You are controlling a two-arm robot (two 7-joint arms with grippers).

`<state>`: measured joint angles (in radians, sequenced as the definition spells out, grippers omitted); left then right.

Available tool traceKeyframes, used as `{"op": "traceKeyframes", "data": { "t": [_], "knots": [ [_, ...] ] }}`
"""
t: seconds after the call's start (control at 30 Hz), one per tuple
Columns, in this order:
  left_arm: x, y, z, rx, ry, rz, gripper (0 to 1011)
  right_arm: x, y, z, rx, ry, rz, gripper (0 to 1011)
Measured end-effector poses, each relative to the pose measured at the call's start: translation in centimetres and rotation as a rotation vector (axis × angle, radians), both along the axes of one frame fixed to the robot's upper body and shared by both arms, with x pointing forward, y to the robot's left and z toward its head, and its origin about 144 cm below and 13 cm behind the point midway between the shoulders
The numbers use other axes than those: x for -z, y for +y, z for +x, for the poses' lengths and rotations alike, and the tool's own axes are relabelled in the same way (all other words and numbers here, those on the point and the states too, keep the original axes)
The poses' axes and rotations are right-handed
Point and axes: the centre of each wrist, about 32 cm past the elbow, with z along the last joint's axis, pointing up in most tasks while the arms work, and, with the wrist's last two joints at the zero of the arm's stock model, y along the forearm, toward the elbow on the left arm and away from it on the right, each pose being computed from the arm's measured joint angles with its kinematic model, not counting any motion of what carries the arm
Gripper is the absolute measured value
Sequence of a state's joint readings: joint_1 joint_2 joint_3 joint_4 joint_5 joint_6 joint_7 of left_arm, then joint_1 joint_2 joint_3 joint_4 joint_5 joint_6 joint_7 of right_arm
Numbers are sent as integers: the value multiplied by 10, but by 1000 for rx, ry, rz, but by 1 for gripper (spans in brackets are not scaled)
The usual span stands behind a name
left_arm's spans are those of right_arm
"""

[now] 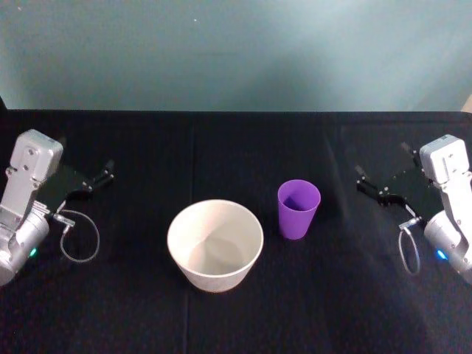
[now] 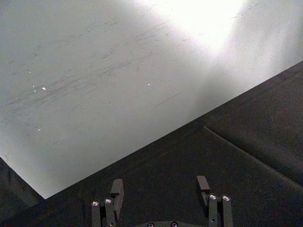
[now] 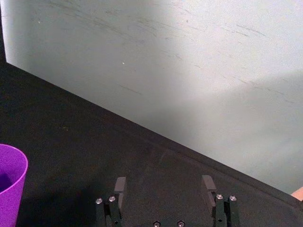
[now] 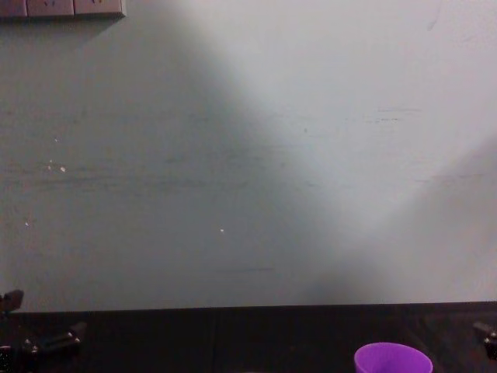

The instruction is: Pick up the cup and pour the mung beans from the cup into the bowl.

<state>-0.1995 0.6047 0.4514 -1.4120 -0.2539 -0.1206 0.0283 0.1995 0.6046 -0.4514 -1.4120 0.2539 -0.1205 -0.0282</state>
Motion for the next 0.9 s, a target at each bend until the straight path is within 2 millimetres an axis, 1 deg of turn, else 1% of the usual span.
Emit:
{"op": "traceKeyframes", "data": {
  "t": [0.9],
  "knots": [
    [0,0,0,0,0,0,1000,0,0,0,0,0,0,1004]
  ]
}}
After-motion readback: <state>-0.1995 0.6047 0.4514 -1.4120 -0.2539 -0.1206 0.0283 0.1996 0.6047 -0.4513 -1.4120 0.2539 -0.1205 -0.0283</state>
